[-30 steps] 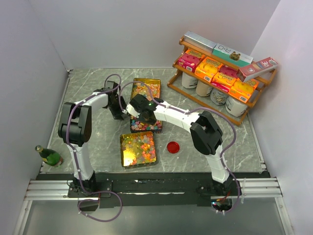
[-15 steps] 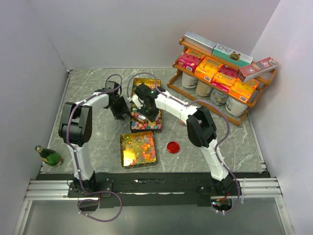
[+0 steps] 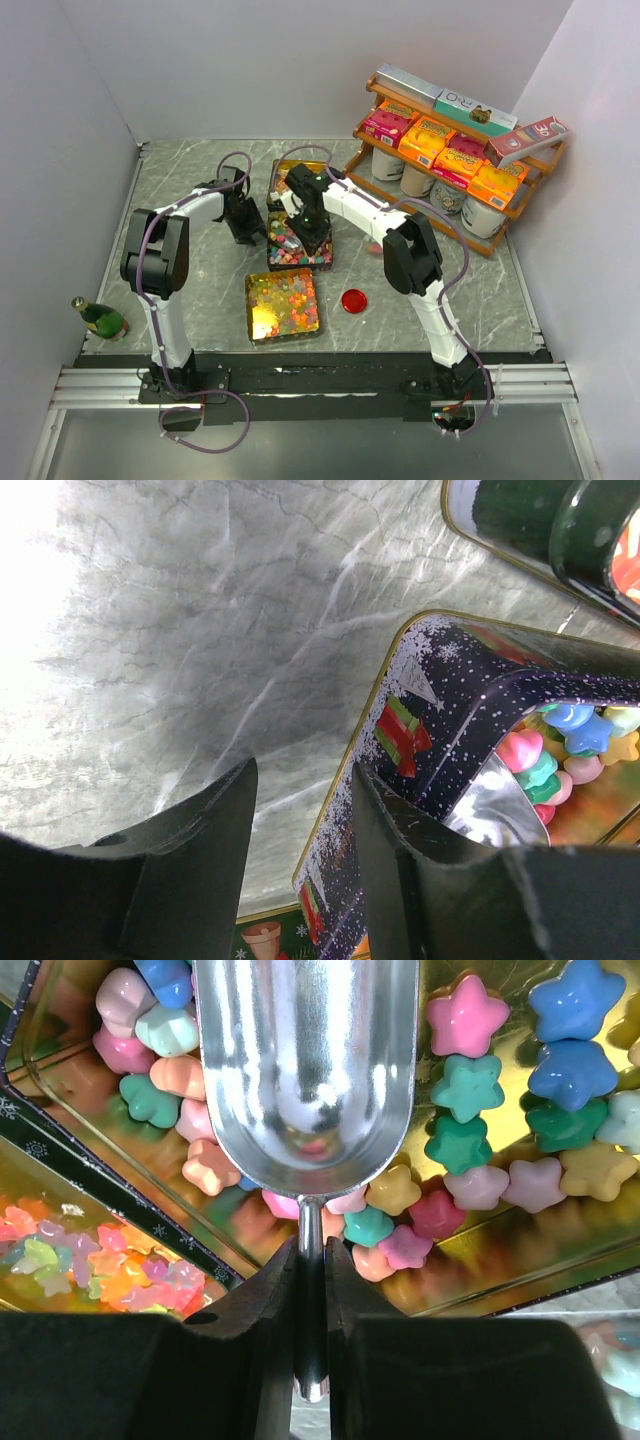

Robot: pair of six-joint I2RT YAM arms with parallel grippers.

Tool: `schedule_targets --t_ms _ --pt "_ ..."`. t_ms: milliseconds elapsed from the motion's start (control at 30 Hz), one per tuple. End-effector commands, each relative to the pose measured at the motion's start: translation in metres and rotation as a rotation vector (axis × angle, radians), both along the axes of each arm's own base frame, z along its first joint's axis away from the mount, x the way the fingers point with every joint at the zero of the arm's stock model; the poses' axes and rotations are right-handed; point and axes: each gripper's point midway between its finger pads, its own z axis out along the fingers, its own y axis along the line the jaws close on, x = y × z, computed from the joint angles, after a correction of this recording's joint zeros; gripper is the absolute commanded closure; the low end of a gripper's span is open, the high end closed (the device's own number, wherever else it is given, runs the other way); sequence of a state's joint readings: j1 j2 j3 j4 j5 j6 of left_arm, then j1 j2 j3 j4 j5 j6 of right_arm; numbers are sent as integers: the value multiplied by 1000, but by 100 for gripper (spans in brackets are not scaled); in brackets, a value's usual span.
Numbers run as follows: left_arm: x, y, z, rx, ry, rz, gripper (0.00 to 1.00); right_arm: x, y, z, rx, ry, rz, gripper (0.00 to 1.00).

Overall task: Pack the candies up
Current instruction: Scoop the fake candies from the storage box.

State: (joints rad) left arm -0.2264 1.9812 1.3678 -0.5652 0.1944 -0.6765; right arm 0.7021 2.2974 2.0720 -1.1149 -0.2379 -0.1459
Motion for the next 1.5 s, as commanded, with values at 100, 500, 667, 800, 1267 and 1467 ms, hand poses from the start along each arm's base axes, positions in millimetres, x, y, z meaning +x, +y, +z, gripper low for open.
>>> schedule_targets --t_ms 100,500,667,800,1267,1467 --pt "-15 -17 -14 -25 50 -31 53 9 5 -6 -13 14 -92 100" --pt "-20 -20 -15 -44 57 -40 56 33 10 -32 19 -84 -233 100" --pt "-22 -20 -15 -46 60 -45 57 34 11 -36 47 -192 -180 100" --pt "-20 -20 -10 -43 51 -46 57 30 15 -26 83 -243 -137 100" --pt "0 -15 51 -27 -81 -22 54 9 -7 49 86 -274 -147 100" --pt "4 -7 89 0 -169 7 50 6 -15 86 107 -312 -177 100"
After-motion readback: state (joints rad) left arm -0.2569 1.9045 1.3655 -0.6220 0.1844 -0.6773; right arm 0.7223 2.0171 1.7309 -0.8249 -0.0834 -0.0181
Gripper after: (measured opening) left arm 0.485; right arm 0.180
